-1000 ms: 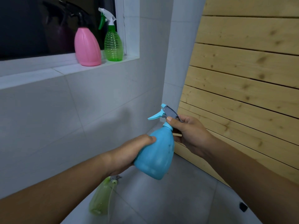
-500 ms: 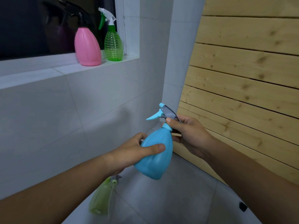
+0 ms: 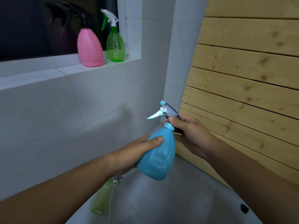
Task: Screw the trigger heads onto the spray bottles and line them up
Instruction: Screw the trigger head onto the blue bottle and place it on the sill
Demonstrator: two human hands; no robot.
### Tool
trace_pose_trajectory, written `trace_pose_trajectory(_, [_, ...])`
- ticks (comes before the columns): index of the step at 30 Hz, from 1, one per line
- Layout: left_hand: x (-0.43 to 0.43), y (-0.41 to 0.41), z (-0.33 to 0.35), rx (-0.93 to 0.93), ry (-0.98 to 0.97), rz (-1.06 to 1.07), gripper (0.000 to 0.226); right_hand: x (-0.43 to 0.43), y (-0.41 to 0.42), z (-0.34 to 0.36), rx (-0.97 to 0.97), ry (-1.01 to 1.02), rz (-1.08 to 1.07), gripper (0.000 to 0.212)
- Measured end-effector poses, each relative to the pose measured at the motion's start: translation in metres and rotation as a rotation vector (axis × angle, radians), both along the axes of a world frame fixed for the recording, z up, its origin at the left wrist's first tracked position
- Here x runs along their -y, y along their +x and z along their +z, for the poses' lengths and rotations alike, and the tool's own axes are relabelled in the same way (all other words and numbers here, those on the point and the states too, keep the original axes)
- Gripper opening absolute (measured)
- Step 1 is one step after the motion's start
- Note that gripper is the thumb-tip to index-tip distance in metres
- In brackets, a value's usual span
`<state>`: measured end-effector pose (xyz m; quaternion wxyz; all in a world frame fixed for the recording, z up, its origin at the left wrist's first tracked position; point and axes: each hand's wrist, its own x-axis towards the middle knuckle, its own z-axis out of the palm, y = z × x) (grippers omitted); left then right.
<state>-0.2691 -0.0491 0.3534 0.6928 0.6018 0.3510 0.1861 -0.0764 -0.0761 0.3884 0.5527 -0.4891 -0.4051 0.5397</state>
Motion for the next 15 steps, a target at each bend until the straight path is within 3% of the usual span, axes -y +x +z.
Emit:
trace_pose_trajectory(6, [0.0017,-0.0065,-0.0039,0.071,-0.063,-0.069,0.063,0.0022,-0.0039,0.0011,-0.054,0.048,0.081,0.027])
trace_pose_trajectory(15, [0.0042,0.0012,-0.0024,0.003,0.025,0.059,0.063,0.0007,-0.003,-0.0066,-0.039,0.05,0.061,0.03])
